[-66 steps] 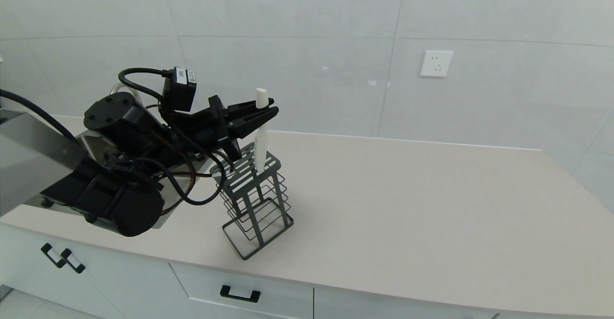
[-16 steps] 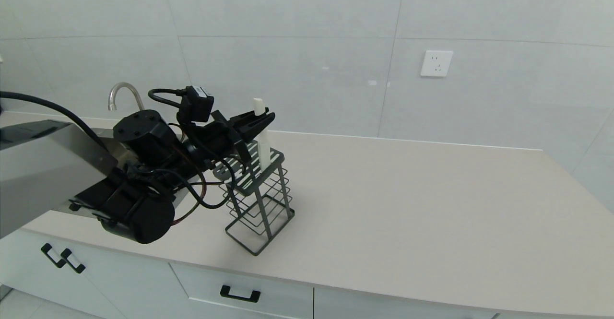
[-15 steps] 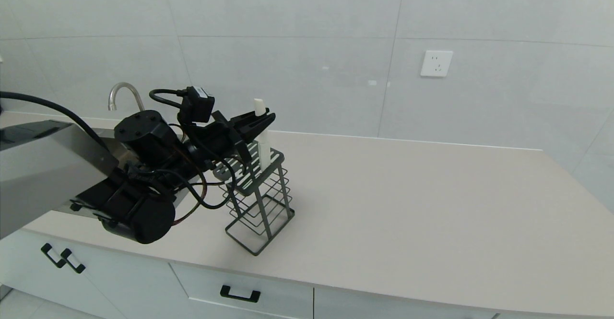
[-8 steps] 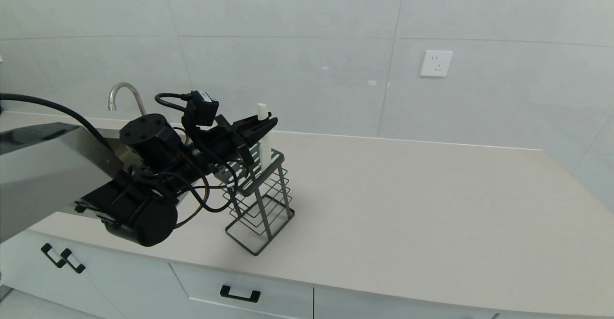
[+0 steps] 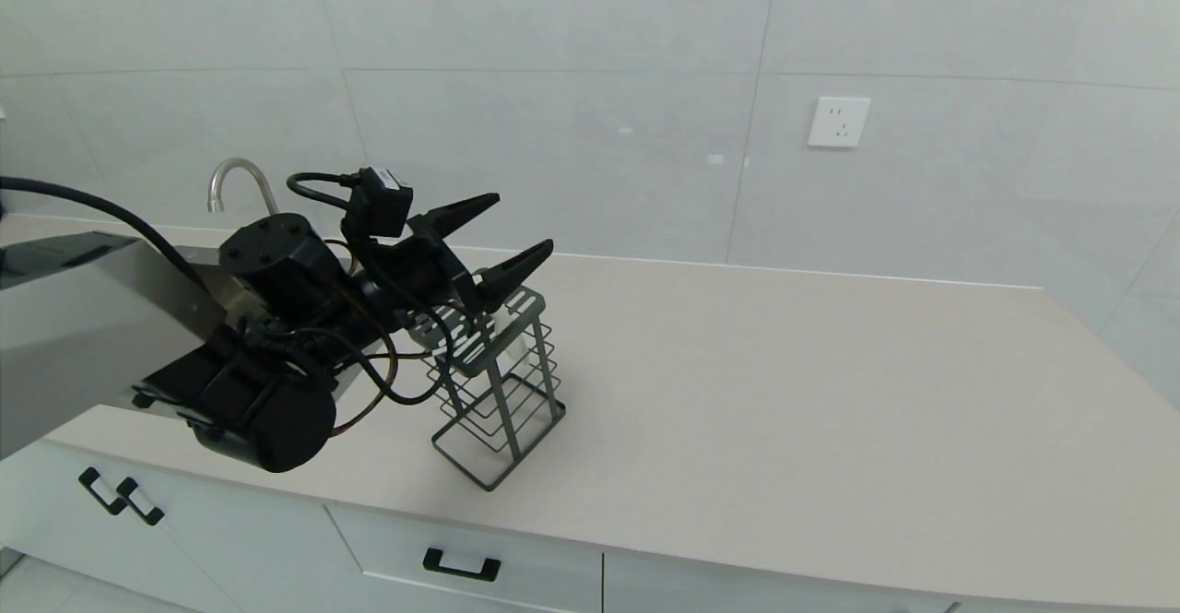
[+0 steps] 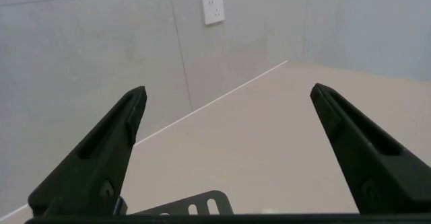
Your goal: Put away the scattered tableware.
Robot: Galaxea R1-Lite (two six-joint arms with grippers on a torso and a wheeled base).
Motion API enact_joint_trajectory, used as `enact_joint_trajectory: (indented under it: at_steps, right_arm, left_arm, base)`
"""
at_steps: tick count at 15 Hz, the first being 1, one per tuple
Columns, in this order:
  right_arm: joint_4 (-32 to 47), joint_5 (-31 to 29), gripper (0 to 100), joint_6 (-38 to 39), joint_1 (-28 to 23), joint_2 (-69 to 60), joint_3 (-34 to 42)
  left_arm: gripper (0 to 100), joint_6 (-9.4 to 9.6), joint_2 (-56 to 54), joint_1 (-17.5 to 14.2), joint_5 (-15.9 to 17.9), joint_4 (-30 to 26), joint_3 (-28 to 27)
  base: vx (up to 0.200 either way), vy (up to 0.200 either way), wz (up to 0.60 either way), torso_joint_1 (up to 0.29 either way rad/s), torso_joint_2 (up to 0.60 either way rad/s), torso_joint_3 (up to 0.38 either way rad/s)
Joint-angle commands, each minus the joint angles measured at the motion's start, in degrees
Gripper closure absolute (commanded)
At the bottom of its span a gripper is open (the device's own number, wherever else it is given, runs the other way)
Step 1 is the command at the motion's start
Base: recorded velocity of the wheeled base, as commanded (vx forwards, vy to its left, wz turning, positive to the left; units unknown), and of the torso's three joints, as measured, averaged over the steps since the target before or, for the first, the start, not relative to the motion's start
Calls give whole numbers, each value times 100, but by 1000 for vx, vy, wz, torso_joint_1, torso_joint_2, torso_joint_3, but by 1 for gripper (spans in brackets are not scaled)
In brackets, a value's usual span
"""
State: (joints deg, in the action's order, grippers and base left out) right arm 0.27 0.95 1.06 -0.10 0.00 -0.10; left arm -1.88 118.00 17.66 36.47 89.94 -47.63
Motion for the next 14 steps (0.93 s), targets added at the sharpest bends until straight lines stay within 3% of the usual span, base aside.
enact_joint_trajectory:
  at_steps: [1, 5, 8, 10, 11, 14]
  right_arm:
    - [0, 2, 0, -1, 1, 9, 1]
    - [0, 2, 0, -1, 1, 9, 1]
    - [0, 2, 0, -1, 1, 9, -8]
    - [0, 2, 0, -1, 1, 9, 1]
    - [0, 2, 0, -1, 1, 9, 1]
    - [0, 2, 0, -1, 1, 9, 1]
  left_arm:
    - [0, 3, -489, -26, 9, 6, 43]
    - [0, 12, -2141, -79, 9, 6, 834]
    - [0, -85, -4804, -202, 18, 6, 2706]
    - [0, -111, -6263, -791, 70, 6, 3743]
    - [0, -111, -6624, -931, 70, -100, 3954]
    - [0, -41, -8048, -1011, 70, -1225, 4701]
  base:
    - [0, 0, 0, 0, 0, 0]
    - [0, 0, 0, 0, 0, 0]
    - [0, 0, 0, 0, 0, 0]
    - [0, 0, 0, 0, 0, 0]
    - [0, 0, 0, 0, 0, 0]
    - [0, 0, 0, 0, 0, 0]
